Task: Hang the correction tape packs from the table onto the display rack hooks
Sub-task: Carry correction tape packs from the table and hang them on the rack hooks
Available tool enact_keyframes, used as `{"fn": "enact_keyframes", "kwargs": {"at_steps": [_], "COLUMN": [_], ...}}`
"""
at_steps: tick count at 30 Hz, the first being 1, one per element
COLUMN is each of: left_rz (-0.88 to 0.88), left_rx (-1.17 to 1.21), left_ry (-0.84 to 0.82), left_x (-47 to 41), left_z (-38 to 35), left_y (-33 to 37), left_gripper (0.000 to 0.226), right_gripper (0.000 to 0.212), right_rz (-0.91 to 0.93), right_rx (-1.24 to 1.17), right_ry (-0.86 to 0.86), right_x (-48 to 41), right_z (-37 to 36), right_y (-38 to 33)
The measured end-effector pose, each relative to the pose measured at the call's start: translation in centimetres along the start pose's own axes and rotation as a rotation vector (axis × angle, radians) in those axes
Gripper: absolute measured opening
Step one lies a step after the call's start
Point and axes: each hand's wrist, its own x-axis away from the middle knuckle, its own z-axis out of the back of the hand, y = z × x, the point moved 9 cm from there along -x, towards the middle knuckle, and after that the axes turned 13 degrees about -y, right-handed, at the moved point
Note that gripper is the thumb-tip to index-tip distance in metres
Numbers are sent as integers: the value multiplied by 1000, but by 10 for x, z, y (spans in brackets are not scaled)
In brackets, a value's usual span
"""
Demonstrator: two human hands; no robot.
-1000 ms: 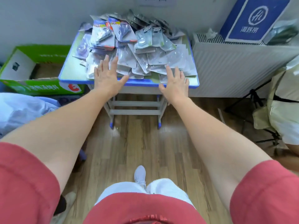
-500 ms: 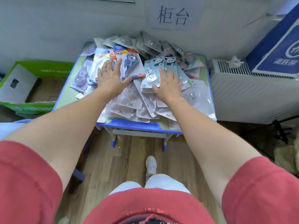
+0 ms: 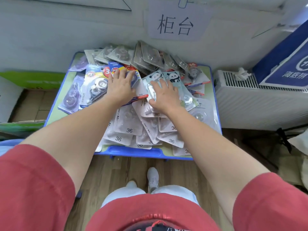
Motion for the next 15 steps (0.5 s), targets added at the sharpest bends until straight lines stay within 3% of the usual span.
{"fn": "enact_keyframes", "kwargs": {"at_steps": [4,8,11,15], "left_rz": [-25,-9,25,76], "left_rx": [-2,-6,-30,-42], "left_ry": [80,50,-12,-47], "left_x": [8,18,19,19], "left_z": [5,0,-8,-14], "left_y": [-4,-11,-12,-8], "left_gripper": [56,58,71,83], "right_gripper": [63,66,75,70], "right_rz": [-110,-184,-199,-210], "right_rx": [-58,-64,-40,-86], "right_ry": [24,33,27,50], "right_x": [10,14,13,12], "right_z": [0,-5,-8,-6], "right_y": [15,24,21,19]}}
